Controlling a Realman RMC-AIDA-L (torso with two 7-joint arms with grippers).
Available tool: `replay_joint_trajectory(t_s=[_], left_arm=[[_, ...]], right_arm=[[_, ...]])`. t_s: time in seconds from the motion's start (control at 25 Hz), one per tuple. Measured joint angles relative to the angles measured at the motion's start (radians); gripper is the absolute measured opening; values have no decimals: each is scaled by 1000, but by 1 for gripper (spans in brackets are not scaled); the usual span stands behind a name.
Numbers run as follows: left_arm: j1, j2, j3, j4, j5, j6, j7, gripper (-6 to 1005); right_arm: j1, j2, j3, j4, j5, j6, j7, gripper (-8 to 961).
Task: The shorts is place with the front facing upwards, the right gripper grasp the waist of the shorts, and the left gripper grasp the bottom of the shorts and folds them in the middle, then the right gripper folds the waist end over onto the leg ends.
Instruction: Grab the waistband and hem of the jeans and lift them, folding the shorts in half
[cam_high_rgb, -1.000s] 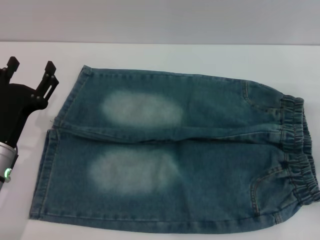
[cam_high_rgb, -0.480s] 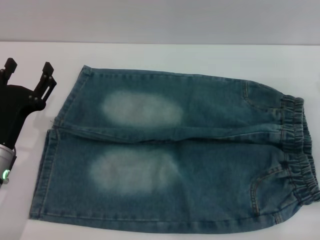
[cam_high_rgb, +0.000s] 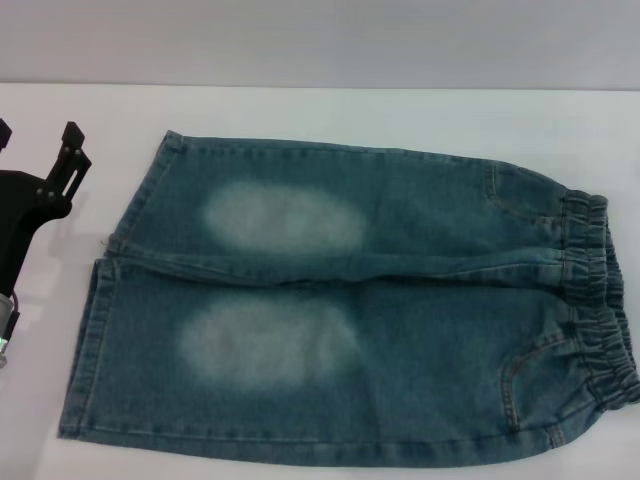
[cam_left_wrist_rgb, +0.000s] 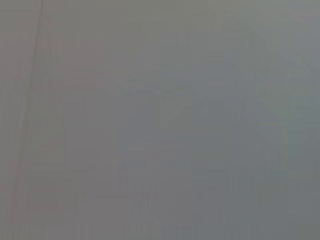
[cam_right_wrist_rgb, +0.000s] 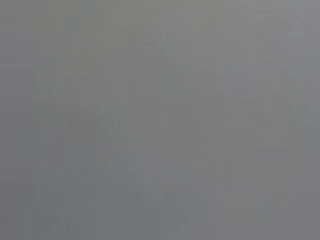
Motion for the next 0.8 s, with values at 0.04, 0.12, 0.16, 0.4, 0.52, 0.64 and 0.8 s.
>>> replay_joint_trajectory(t_s=[0.04, 0.12, 0.16, 0.4, 0.52, 0.64, 0.8], left_arm=[[-5, 4, 0, -4, 0, -10, -19, 792], [-5, 4, 0, -4, 0, -10, -19, 791], [-16, 9, 0, -14, 0, -22, -53, 790], [-68, 68, 10, -66, 33, -27, -294, 787], [-91, 101, 9, -87, 96, -6, -375, 785], [-123, 161, 13, -108, 209, 15, -524, 784], [-195, 254, 13, -242, 470, 111, -893, 782]], right_arm=[[-3, 0, 1, 0, 13, -1, 0, 695], [-12, -1, 2, 0, 41, -1, -3, 695], [-19, -1, 2, 0, 51, -1, -4, 695], [-75, -6, 39, -15, 61, -1, 28, 695], [-87, -7, 47, -19, 61, 0, 29, 694], [-104, -8, 54, -29, 62, 0, 29, 694], [-115, -9, 84, -34, 63, 4, 24, 694]])
